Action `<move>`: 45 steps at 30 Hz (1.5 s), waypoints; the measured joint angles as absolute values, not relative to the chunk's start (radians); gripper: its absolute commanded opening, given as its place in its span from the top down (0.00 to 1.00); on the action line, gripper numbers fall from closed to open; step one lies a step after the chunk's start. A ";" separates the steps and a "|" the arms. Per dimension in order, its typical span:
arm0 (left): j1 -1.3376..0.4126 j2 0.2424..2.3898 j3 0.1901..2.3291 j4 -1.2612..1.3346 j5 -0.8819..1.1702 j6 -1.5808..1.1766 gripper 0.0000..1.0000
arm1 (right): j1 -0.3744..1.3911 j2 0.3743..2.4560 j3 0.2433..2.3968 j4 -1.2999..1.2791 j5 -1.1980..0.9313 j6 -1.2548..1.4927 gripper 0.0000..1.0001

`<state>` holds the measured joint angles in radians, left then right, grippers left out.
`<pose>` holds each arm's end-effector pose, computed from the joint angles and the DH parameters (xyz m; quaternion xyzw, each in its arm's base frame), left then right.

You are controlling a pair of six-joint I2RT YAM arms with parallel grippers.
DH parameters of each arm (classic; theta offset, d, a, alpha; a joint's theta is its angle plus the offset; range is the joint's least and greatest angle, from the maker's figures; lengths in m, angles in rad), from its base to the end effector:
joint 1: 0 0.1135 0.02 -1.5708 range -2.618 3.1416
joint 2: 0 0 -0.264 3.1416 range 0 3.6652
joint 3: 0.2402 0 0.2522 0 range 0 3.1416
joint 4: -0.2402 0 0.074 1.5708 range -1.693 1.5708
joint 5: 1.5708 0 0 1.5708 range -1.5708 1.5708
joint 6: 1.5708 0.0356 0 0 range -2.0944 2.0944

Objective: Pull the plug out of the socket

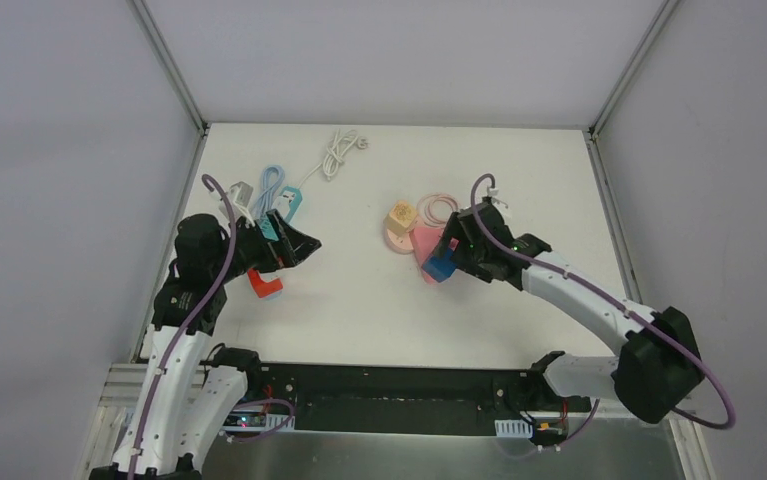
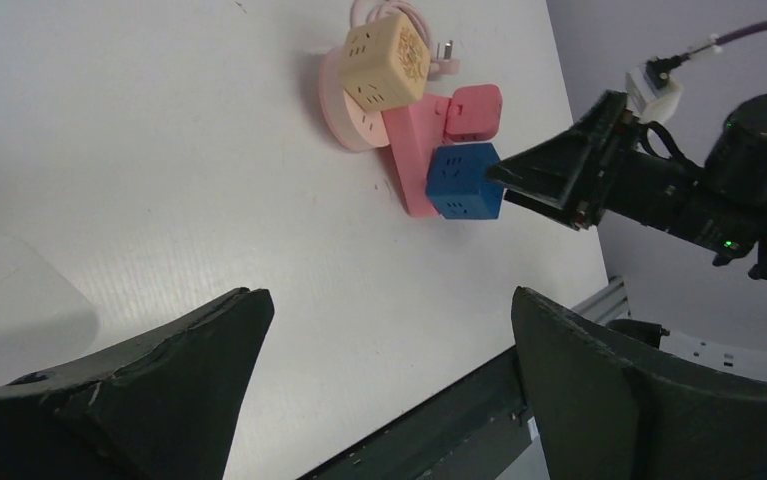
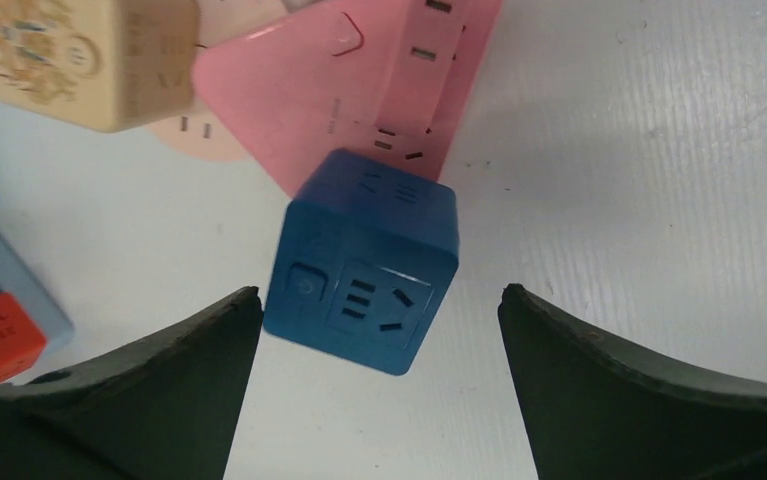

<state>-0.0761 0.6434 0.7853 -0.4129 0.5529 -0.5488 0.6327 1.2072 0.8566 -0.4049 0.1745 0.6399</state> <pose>0.1414 -0.0295 0.3380 -0.0188 0.7833 -0.3857 0.4871 0.2102 0.1465 0.2577 0.0378 0.9144 0.1703 0.3652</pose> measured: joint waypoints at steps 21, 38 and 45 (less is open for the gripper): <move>-0.385 0.951 0.771 -0.321 0.391 -0.619 0.10 | 0.682 1.393 0.871 -0.271 0.168 0.653 0.27; -0.623 1.259 0.898 -0.270 0.153 -0.699 0.13 | 0.682 1.407 0.915 -0.331 0.032 0.447 0.05; -0.775 1.316 0.952 -0.268 -0.064 -0.760 0.27 | 0.706 1.380 0.912 -0.348 0.113 0.523 0.23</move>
